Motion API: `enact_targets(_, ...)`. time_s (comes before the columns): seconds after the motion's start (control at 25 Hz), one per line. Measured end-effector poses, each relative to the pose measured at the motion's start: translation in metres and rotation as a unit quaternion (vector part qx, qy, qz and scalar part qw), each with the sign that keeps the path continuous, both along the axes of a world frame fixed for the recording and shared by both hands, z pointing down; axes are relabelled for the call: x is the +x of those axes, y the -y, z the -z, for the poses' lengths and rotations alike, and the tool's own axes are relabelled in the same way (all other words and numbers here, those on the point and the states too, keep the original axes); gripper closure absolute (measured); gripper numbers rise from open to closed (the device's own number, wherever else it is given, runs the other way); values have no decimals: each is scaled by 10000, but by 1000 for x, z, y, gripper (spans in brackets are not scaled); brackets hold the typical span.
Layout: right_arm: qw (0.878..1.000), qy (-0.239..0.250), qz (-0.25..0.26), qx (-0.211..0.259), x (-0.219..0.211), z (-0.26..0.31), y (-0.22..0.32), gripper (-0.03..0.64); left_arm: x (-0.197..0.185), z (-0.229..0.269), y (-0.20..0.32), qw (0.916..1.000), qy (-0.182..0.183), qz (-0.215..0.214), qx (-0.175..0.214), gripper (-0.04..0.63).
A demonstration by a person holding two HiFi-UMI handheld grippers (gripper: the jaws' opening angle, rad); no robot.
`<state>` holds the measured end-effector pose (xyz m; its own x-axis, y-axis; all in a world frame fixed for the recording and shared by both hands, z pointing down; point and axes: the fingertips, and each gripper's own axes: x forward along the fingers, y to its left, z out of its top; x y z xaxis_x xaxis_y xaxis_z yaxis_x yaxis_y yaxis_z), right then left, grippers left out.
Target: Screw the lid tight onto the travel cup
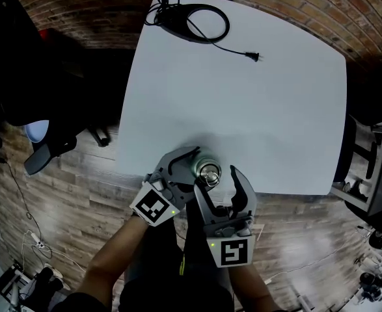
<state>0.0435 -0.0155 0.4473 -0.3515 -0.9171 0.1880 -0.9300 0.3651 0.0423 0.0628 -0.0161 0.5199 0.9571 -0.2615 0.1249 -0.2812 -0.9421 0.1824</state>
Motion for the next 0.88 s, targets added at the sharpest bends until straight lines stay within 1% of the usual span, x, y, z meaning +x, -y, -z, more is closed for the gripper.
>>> enact_targets(0.2, 9998, -34, 57, -160, 7, 10, -11, 334, -2, 0, -5, 9997, 87, -84, -224, 230)
enact_targets(0.28, 9996, -13, 106, -278, 10, 13, -14, 359, -4, -1, -9, 9994, 231, -172, -216, 229)
enact_targets(0.36, 9995, -7, 123, -303, 13, 20, -17, 401, -10, 2, -12, 9991, 336, -172, -184, 229)
enact_targets(0.4, 9995, -19, 130, -302, 13, 23, -18, 406, -14, 5, -13, 9991, 362, -129, -199, 227)
enact_targets(0.56, 9995, -128, 104, -267, 16, 38, -21, 465, -27, 17, -16, 9982, 498, -5, -326, 229)
enact_targets(0.68, 9991, -244, 48, -336, 23, 43, -25, 529, -34, 23, -17, 9970, 606, 90, -481, 229)
enact_targets(0.76, 9990, -293, 16, -350, 27, 48, -29, 589, -43, 30, -18, 9961, 657, 283, -524, 229)
enact_targets(0.8, 9990, -305, 14, -320, 29, 51, -31, 593, -48, 36, -18, 9956, 683, 419, -489, 230)
enact_targets(0.84, 9992, -298, 4, -283, 32, 55, -32, 600, -53, 42, -17, 9951, 705, 550, -432, 239)
enact_targets(0.88, 9993, -271, -20, -264, 35, 58, -33, 603, -58, 48, -16, 9946, 712, 658, -379, 303)
